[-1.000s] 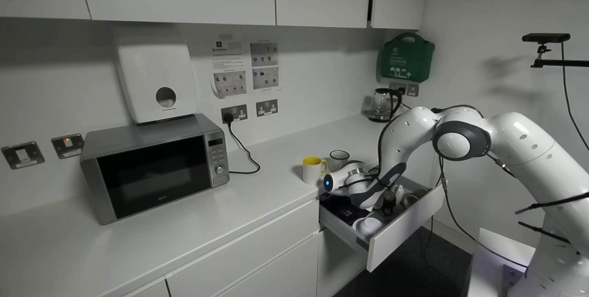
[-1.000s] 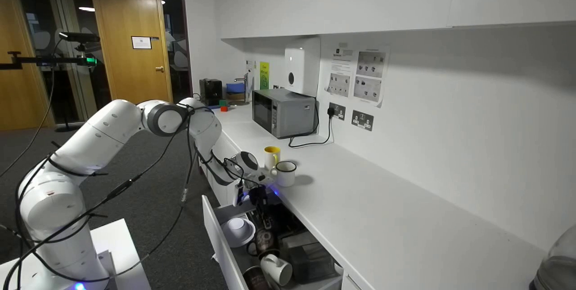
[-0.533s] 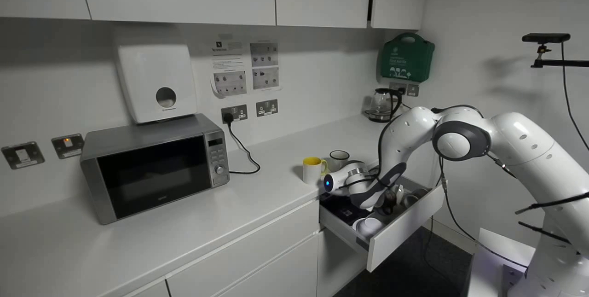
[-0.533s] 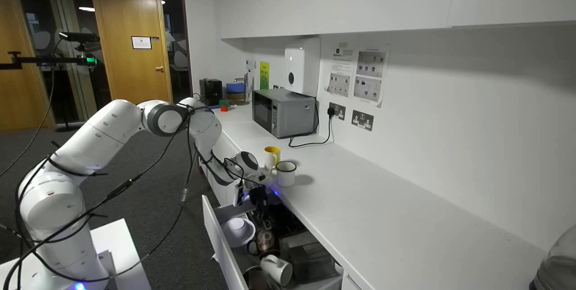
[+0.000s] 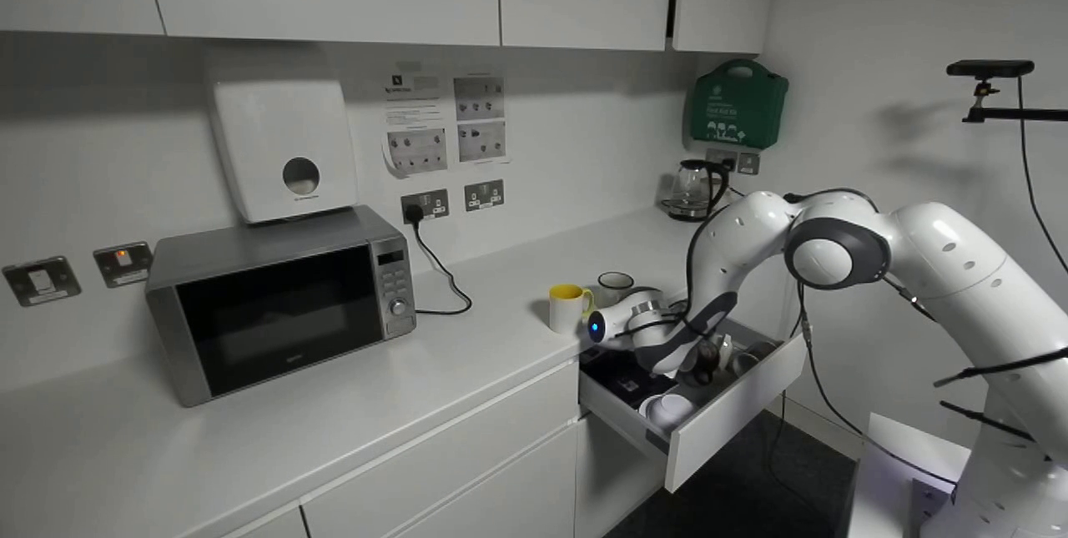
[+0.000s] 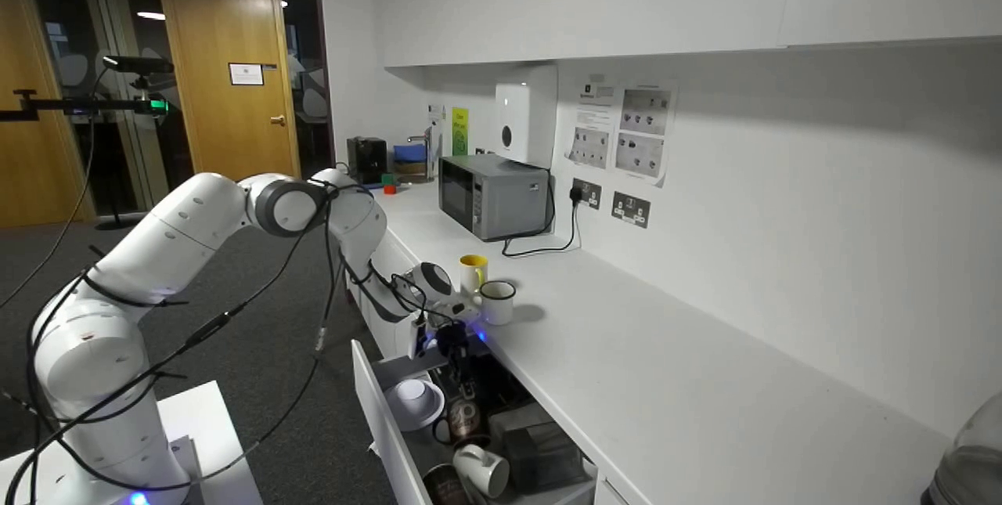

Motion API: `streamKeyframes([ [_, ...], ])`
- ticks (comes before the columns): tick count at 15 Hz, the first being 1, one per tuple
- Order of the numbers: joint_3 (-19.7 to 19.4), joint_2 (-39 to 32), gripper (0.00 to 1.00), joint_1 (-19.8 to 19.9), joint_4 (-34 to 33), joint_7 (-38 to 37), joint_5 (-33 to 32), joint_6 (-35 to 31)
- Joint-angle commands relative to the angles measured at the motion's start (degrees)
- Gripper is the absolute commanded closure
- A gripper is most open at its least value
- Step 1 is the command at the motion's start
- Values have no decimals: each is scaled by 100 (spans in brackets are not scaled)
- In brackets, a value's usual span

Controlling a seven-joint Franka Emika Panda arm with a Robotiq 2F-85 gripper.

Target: Take four mugs out of the open drawer

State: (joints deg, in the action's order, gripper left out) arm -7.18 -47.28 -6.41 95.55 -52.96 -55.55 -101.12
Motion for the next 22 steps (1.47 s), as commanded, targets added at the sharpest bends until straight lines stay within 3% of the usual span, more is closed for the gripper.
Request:
streamKeyframes([
  [1, -20, 260, 98, 91, 9, 164, -85, 127],
  [11, 36, 547, 98, 249, 22, 176, 18, -4],
  [22, 125, 1123, 98, 271, 480, 49, 2, -266],
])
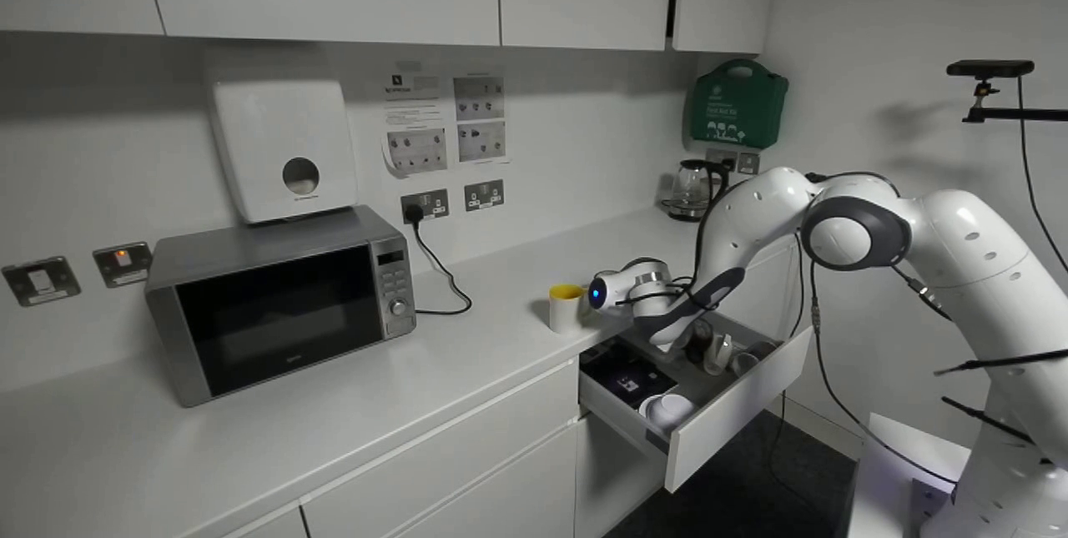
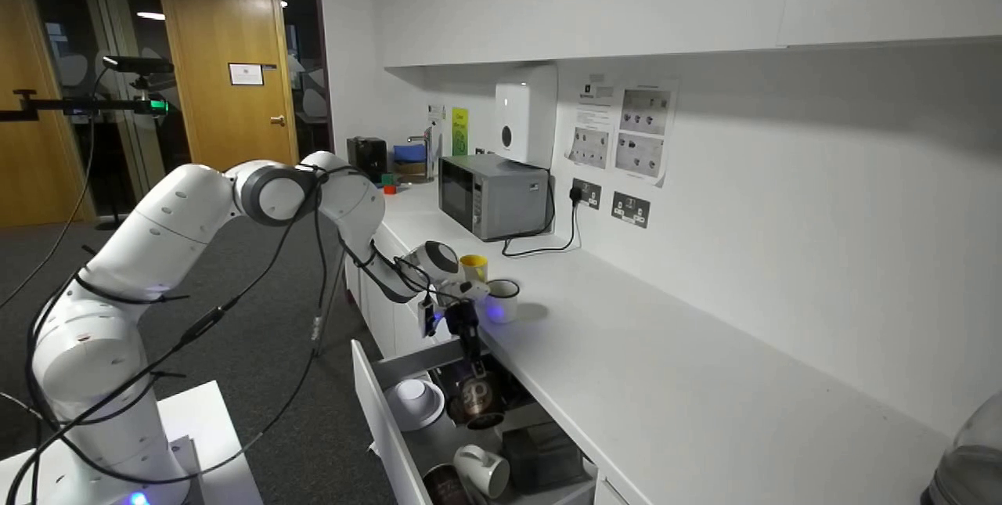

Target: Take four mugs out of the open drawer

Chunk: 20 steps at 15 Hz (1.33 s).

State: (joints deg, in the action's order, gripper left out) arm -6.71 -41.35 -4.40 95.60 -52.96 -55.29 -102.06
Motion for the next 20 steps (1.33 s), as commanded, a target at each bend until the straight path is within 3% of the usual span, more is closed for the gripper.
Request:
streamKeyframes([
  [1, 88, 588, 98, 67, 536, 43, -26, -211],
  [20, 217, 1822, 98, 164, 1884, 140, 148, -1361],
])
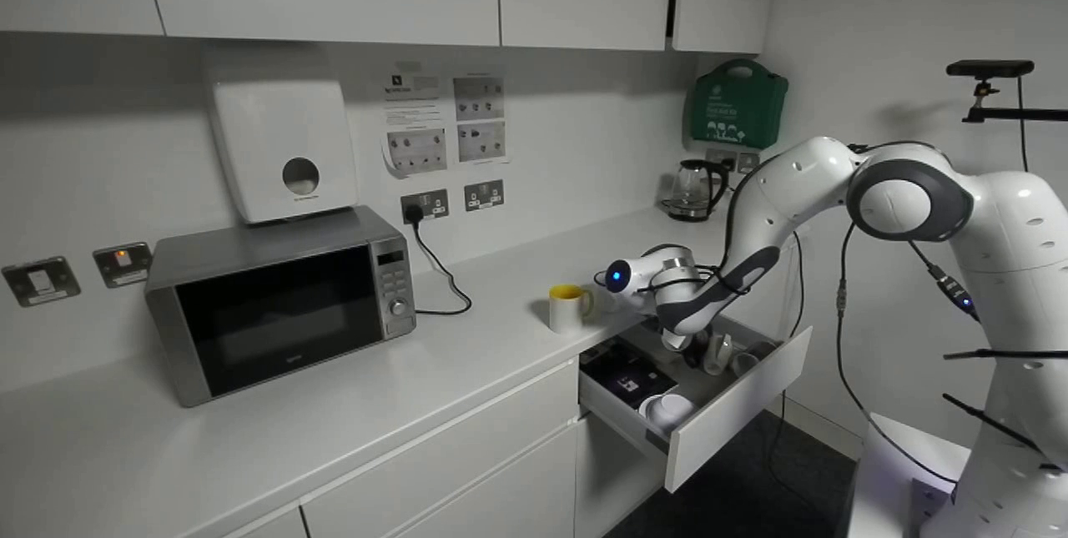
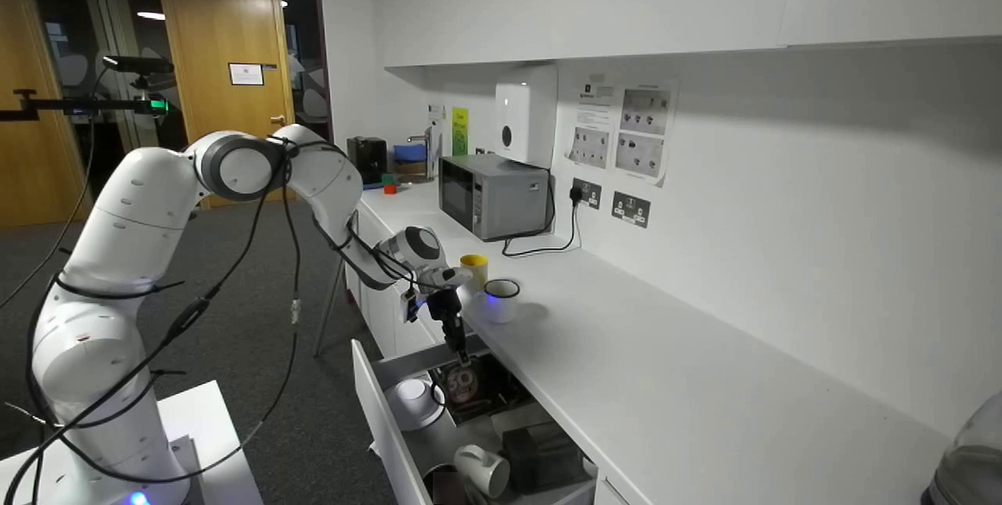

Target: Take four mugs out of the open drawer

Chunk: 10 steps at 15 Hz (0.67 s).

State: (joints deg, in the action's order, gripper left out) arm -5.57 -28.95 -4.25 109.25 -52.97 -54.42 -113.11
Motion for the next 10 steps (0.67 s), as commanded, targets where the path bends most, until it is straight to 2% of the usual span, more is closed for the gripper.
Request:
streamKeyframes([
  [1, 102, 653, 98, 150, 593, 150, 73, -315],
  [10, 132, 1307, 98, 240, 1188, 447, 488, -1103],
])
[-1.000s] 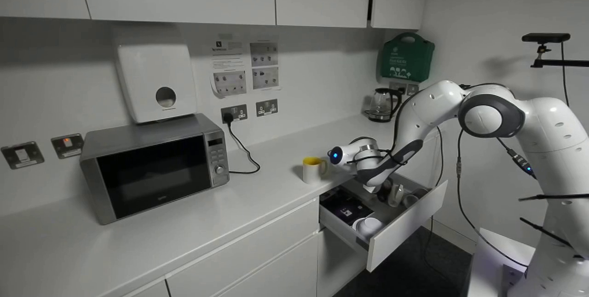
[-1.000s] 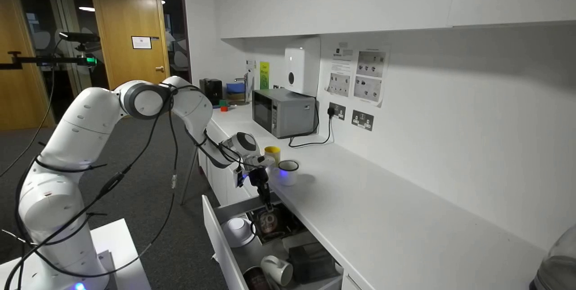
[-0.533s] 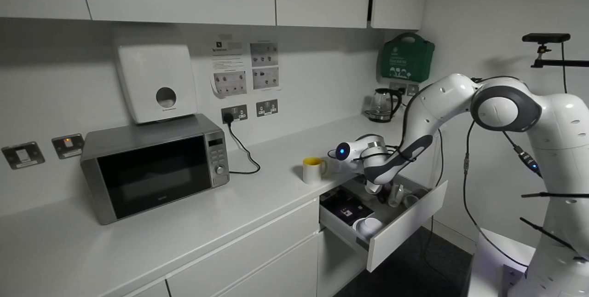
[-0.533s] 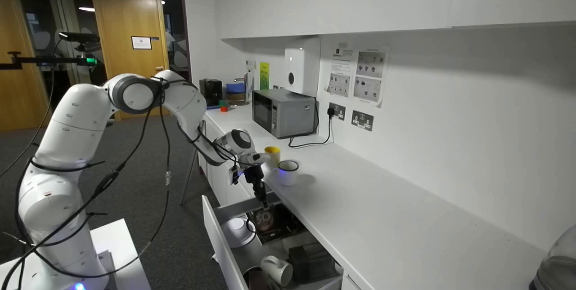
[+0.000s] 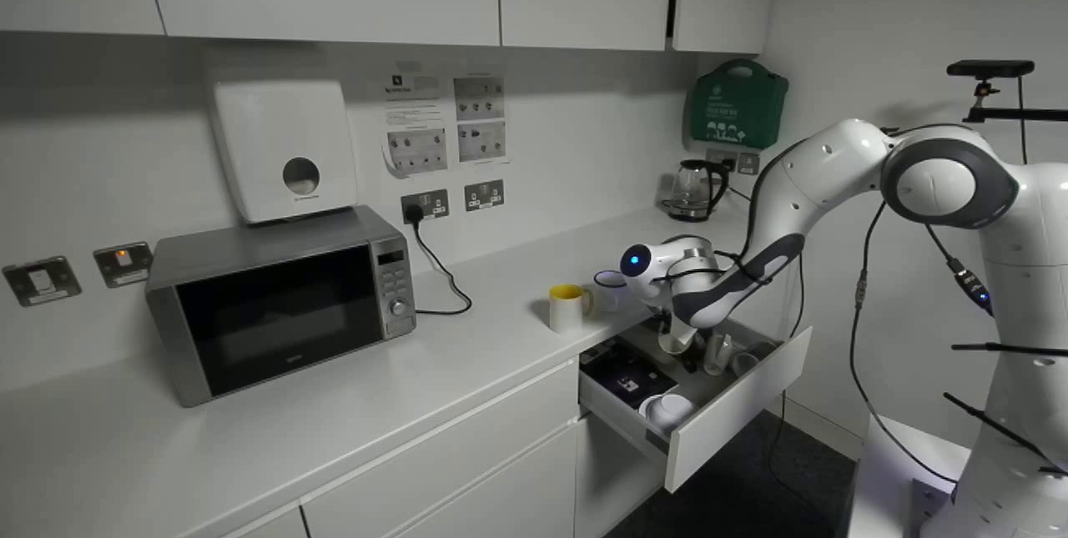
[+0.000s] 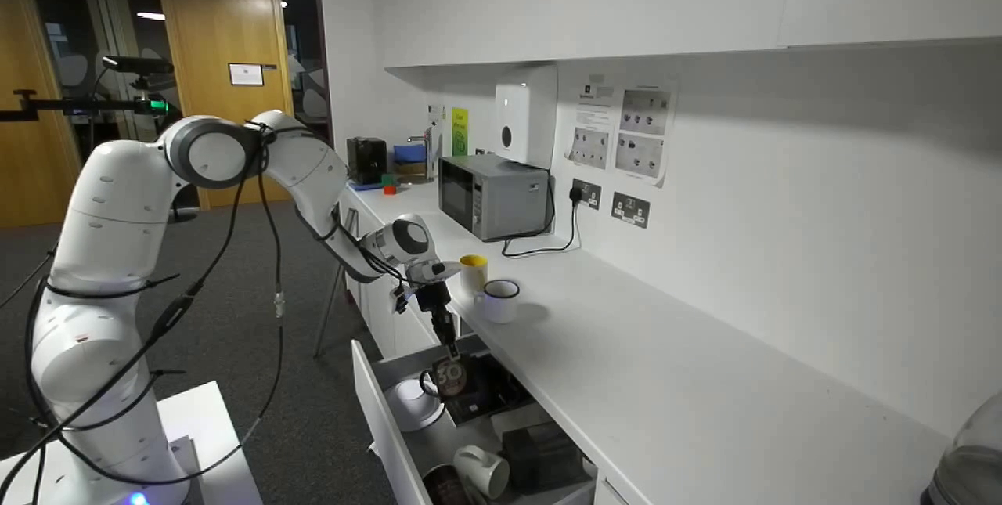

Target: Take four mugs out of the open drawer

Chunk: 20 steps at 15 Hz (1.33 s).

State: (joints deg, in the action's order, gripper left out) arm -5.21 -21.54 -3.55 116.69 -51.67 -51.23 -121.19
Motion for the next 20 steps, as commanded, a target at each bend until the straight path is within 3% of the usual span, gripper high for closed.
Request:
streamKeyframes([
  [1, 91, 628, 98, 182, 499, 400, 241, -389],
  [11, 39, 1152, 98, 343, 877, 1571, 1448, -1218],
  [20, -14, 1339, 98, 374, 815, 2622, 2559, -1317],
])
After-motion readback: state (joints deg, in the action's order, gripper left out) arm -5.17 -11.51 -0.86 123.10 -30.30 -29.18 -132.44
